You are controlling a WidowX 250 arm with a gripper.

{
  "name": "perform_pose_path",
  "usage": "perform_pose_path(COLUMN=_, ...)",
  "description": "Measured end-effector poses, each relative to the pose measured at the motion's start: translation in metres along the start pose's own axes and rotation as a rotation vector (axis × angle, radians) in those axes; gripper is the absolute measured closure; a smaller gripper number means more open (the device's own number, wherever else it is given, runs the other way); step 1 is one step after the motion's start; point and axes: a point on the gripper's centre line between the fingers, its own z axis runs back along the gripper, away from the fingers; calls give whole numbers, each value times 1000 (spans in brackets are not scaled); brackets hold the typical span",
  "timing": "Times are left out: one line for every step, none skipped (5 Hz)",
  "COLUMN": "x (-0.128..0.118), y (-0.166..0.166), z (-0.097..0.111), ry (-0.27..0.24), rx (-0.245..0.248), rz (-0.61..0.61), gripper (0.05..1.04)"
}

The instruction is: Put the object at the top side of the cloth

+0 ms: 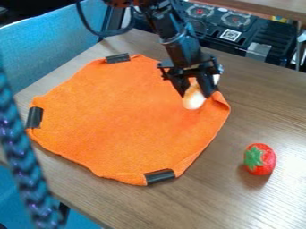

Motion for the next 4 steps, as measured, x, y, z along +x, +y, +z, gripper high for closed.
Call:
perform_pose_path(x=-6, y=4, z=17, ry=-56, rx=106, rz=76, gripper=485)
perform_pose_path(x=-19, y=13, z=21, ry=-33, rx=329, rz=275, gripper=485)
perform_pose_path(x=-22, y=2, z=20, ry=-35, rx=489, rz=445, gripper=485)
perform_pose_path(x=-16, y=-5, z=12, ry=-13, rx=525, rz=530, gripper=485)
